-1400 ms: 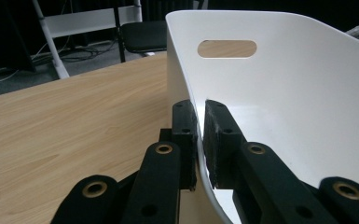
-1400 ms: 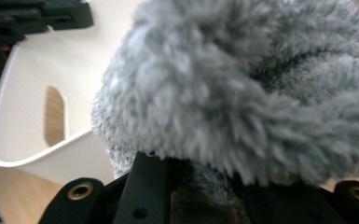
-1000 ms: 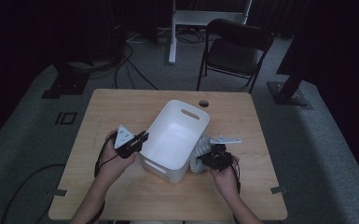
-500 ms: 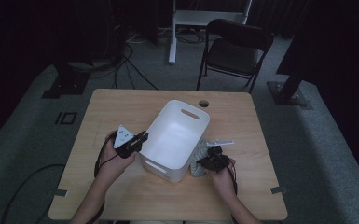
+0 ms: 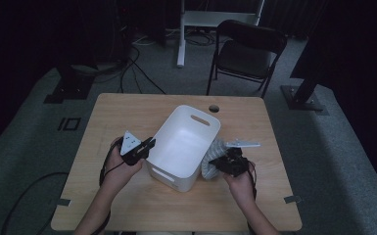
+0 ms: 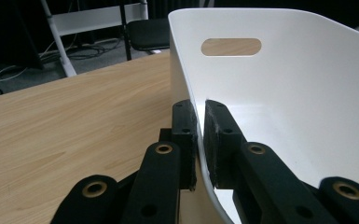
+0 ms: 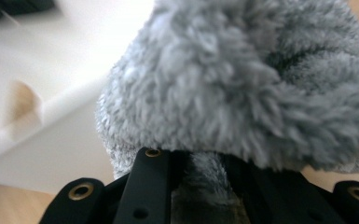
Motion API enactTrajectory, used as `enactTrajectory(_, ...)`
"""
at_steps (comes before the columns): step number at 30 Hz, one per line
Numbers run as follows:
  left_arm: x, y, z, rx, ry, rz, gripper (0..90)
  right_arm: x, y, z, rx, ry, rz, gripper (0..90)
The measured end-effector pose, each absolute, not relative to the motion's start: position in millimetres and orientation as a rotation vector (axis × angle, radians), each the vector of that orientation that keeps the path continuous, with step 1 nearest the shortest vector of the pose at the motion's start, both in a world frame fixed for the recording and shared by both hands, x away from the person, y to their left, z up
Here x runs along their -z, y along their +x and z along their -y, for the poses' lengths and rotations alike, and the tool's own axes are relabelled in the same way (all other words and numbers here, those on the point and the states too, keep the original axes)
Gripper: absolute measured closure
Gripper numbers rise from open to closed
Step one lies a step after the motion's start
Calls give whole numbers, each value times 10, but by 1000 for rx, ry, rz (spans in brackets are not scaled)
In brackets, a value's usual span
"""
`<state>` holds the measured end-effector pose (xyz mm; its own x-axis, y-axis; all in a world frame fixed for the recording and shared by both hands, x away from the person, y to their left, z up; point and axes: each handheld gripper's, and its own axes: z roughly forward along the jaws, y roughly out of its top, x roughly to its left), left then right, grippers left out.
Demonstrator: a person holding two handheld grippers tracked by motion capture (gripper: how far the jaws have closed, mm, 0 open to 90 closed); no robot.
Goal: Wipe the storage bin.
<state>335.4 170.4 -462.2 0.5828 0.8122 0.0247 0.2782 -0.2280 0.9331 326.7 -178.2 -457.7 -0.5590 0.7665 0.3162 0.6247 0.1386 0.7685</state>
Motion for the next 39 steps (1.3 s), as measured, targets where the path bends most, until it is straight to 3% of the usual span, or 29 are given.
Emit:
enactTrajectory(3, 4620, 3356, -1704, -638, 1787, -890, 829, 4437, 3260, 1787, -1403, 1352, -2209, 765)
enactTrajectory(15, 4619, 3354, -1699, -632, 1789, -891, 828, 4507, 3327, 1719, -1356, 1358, -2196, 768)
enactTrajectory(39, 4625, 3349, -1697, -638, 1781, -890, 825, 5140, 3606, 1719, -1139, 1515, -2319, 768)
